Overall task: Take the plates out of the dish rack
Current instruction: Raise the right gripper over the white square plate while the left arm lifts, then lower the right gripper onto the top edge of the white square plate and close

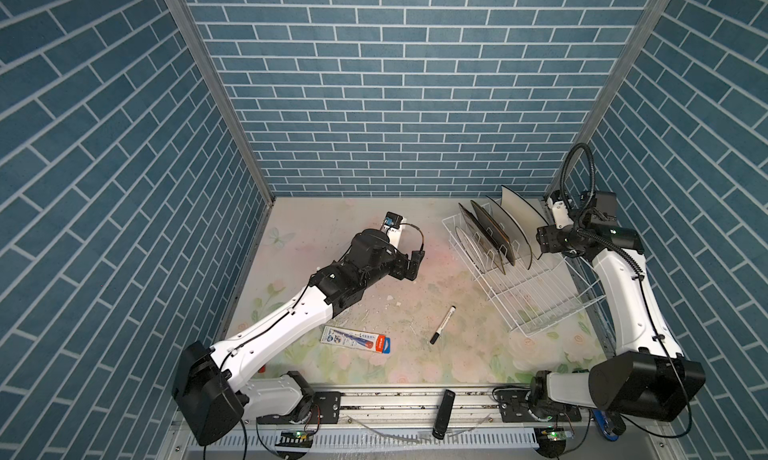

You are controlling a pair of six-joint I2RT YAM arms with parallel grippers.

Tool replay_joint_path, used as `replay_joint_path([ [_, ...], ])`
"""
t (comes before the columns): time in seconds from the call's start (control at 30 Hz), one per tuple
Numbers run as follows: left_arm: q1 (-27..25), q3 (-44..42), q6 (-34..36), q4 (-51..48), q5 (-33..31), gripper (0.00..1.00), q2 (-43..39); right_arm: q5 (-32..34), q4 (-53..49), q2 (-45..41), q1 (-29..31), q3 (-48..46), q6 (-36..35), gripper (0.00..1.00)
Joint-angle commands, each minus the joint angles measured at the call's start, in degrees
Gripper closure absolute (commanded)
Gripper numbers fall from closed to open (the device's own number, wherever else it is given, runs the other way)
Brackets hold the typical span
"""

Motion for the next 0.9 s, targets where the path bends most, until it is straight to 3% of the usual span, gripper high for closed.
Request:
replay_joint_path([
  [0.0,0.2,3.1,0.5,-2.5,4.2,0.00,1.1,-0.9,-0.4,2.4,-0.9,2.9,-3.9,0.27],
  [0.37,0.2,5.6,1.7,-5.6,5.7,0.00,1.7,-4.5,-0.9,8.7,-1.3,7.9,-8.0,0.37],
  [0.87,0.3,7.5,1.6,-6.7,4.8,0.00,3.4,-6.8,-3.9,19.1,-3.4,13.6,-10.3,0.43],
])
